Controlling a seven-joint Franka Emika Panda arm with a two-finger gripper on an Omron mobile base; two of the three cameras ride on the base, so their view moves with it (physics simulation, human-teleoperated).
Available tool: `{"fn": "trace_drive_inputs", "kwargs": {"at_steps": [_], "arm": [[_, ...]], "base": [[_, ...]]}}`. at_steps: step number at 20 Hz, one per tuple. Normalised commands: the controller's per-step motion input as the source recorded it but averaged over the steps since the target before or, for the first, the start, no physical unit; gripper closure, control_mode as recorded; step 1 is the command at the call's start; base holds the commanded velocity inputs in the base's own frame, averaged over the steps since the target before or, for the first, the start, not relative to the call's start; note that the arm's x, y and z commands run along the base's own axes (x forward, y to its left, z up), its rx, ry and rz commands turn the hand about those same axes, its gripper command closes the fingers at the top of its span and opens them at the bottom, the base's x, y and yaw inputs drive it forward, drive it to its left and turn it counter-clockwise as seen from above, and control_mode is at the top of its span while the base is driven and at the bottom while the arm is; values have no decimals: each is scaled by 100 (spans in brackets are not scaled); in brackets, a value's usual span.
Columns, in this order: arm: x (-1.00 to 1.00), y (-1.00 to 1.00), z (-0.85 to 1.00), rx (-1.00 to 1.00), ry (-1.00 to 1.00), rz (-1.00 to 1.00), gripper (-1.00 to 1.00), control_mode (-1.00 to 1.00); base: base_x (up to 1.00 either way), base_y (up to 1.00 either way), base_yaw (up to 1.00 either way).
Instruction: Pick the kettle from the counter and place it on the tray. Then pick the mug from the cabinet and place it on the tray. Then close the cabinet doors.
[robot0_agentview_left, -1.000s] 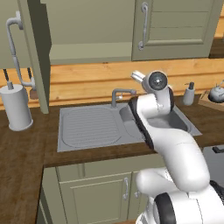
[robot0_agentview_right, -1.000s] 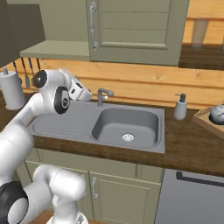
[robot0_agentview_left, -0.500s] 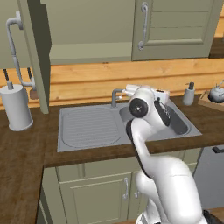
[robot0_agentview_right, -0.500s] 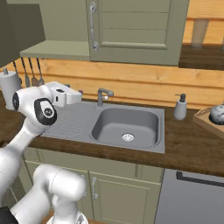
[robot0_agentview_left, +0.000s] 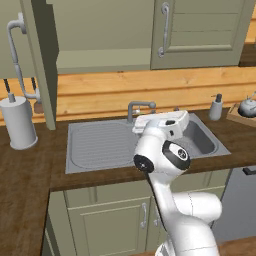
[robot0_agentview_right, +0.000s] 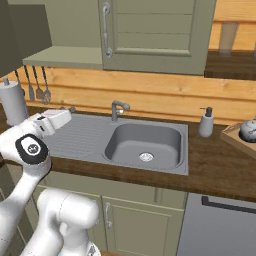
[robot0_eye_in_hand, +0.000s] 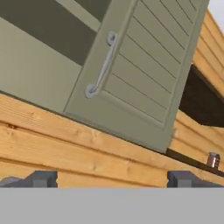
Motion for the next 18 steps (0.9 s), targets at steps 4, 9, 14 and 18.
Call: {"fn": "trace_drive_inputs", "kwargs": {"at_steps": [4, 9, 14, 18], "arm": [[-42, 65, 26, -37, 8, -16, -100, -100], [-37, 82, 22, -29, 17, -13, -100, -100], [-16, 64, -1, -14, 10, -5, -100, -100], [-15, 47, -2, -3, 4, -1, -100, -100]], "base": [[0, 0, 0], [0, 0, 0], [0, 0, 0], [0, 0, 0]]}}
